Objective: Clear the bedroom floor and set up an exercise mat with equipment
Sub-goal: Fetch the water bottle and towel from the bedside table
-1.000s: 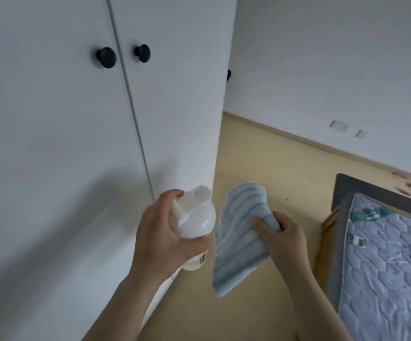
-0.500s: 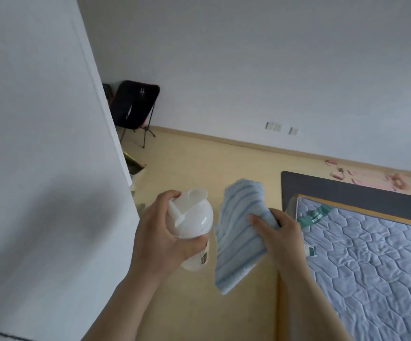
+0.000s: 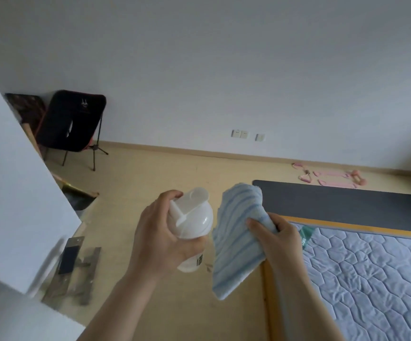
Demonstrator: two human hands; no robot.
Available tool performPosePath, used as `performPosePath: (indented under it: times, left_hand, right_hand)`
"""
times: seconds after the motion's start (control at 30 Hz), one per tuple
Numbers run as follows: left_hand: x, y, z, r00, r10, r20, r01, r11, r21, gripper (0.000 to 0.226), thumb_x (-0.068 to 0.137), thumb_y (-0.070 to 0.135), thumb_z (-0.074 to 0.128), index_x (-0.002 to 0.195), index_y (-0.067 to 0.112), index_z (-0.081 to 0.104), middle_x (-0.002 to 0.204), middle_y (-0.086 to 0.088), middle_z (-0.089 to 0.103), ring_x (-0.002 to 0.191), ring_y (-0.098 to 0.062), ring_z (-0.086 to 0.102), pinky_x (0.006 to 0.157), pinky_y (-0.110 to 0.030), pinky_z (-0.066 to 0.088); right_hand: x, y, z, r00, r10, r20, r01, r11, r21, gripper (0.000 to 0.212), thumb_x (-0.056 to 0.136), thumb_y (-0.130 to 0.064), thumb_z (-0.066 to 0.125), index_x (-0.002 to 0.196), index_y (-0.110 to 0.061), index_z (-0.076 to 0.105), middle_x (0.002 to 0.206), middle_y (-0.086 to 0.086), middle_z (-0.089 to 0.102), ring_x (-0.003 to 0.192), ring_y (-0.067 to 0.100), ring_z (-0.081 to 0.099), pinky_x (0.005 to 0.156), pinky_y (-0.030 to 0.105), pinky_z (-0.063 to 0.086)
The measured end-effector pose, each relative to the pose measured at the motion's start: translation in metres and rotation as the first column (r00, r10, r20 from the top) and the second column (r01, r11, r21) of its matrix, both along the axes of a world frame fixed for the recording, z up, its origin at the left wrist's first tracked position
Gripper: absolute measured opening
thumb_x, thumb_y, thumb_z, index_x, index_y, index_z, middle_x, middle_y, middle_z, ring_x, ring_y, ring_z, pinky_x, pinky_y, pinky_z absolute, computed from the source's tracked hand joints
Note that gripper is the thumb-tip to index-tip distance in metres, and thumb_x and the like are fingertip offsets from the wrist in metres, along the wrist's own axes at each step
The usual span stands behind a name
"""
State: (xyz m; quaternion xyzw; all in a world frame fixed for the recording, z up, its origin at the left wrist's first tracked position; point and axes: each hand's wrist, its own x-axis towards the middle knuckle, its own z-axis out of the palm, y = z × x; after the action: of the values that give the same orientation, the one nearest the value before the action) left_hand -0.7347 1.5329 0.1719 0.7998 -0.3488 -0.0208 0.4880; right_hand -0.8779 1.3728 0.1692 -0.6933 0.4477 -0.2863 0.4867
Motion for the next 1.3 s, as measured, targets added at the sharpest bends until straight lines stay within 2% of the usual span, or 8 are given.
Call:
performPosePath:
  times: [0.17, 0.23, 0.33, 0.53, 0.8, 0.97, 1.1, 1.3]
  left_hand:
    - [0.072, -0.068, 0.005, 0.997, -0.072, 0.019, 0.072, 0.997, 0.020, 0.084, 0.044, 0.046, 0.083, 0.116, 0.043, 0.041, 0.104, 0.025, 0.050, 0.093, -0.013, 0.053, 0.075, -0.040, 0.052]
    - [0.095, -0.097, 0.002, 0.995, -0.097, 0.006, 0.097, 0.995, 0.022, 0.083, 0.044, 0.047, 0.083, 0.116, 0.041, 0.042, 0.103, 0.022, 0.053, 0.092, -0.014, 0.054, 0.075, -0.040, 0.052]
    - [0.126, -0.147, -0.001, 0.992, -0.128, -0.004, 0.128, 0.992, 0.007, 0.082, 0.043, 0.046, 0.083, 0.115, 0.039, 0.045, 0.101, 0.019, 0.055, 0.090, -0.014, 0.055, 0.073, -0.039, 0.052]
    - [0.177, -0.257, -0.001, 0.985, -0.170, 0.006, 0.170, 0.985, 0.002, 0.080, 0.044, 0.044, 0.083, 0.114, 0.039, 0.044, 0.102, 0.022, 0.054, 0.091, -0.010, 0.054, 0.073, -0.031, 0.050]
    - [0.245, -0.385, 0.011, 0.980, -0.198, -0.027, 0.197, 0.980, -0.021, 0.078, 0.045, 0.043, 0.083, 0.113, 0.041, 0.044, 0.100, 0.021, 0.055, 0.088, -0.001, 0.053, 0.068, -0.021, 0.047]
    - [0.308, -0.452, 0.005, 0.971, -0.231, -0.067, 0.229, 0.973, -0.042, 0.078, 0.043, 0.044, 0.081, 0.113, 0.040, 0.046, 0.098, 0.022, 0.056, 0.088, 0.001, 0.053, 0.067, -0.017, 0.044]
    - [0.375, -0.510, -0.002, 0.959, -0.281, -0.040, 0.279, 0.959, -0.041, 0.078, 0.044, 0.045, 0.082, 0.113, 0.039, 0.047, 0.097, 0.020, 0.056, 0.086, -0.002, 0.054, 0.066, -0.020, 0.044]
    - [0.476, -0.590, 0.006, 0.937, -0.350, -0.006, 0.350, 0.937, 0.009, 0.079, 0.047, 0.041, 0.088, 0.112, 0.040, 0.045, 0.099, 0.024, 0.052, 0.088, -0.005, 0.052, 0.066, -0.020, 0.043]
  right_hand:
    - [0.053, -0.055, 0.001, 0.998, -0.066, 0.010, 0.066, 0.998, 0.025, 0.005, 0.080, -0.022, 0.073, 0.079, -0.020, 0.068, 0.078, 0.005, 0.071, 0.078, 0.024, 0.066, 0.073, 0.050, 0.055]
    - [0.070, -0.081, -0.001, 0.996, -0.088, 0.013, 0.088, 0.996, 0.017, 0.013, 0.080, -0.021, 0.073, 0.081, -0.009, 0.067, 0.080, 0.015, 0.068, 0.070, 0.028, 0.062, 0.070, 0.052, 0.054]
    - [0.097, -0.125, -0.007, 0.992, -0.126, 0.024, 0.126, 0.992, 0.021, 0.020, 0.080, -0.019, 0.073, 0.084, -0.001, 0.065, 0.084, 0.022, 0.065, 0.068, 0.019, 0.056, 0.068, 0.054, 0.053]
    - [0.147, -0.236, -0.008, 0.989, -0.143, 0.039, 0.142, 0.989, 0.034, 0.009, 0.079, -0.019, 0.073, 0.079, -0.011, 0.068, 0.079, 0.013, 0.069, 0.067, 0.017, 0.059, 0.066, 0.046, 0.054]
    - [0.216, -0.371, -0.001, 0.987, -0.143, 0.069, 0.142, 0.990, 0.023, 0.025, 0.078, -0.021, 0.073, 0.086, 0.001, 0.064, 0.083, 0.022, 0.064, 0.066, 0.017, 0.054, 0.060, 0.035, 0.045]
    - [0.278, -0.434, -0.011, 0.989, -0.142, 0.049, 0.141, 0.990, 0.030, 0.028, 0.077, -0.022, 0.072, 0.084, 0.003, 0.062, 0.076, 0.021, 0.061, 0.064, 0.016, 0.051, 0.059, 0.034, 0.041]
    - [0.338, -0.482, -0.019, 0.981, -0.187, 0.059, 0.184, 0.982, 0.042, 0.033, 0.075, -0.026, 0.070, 0.083, 0.004, 0.058, 0.067, 0.006, 0.053, 0.063, 0.014, 0.047, 0.058, 0.034, 0.039]
    - [0.421, -0.539, -0.016, 0.957, -0.284, 0.053, 0.281, 0.958, 0.060, 0.027, 0.077, -0.022, 0.070, 0.078, 0.002, 0.058, 0.063, 0.007, 0.050, 0.062, 0.014, 0.047, 0.057, 0.034, 0.039]
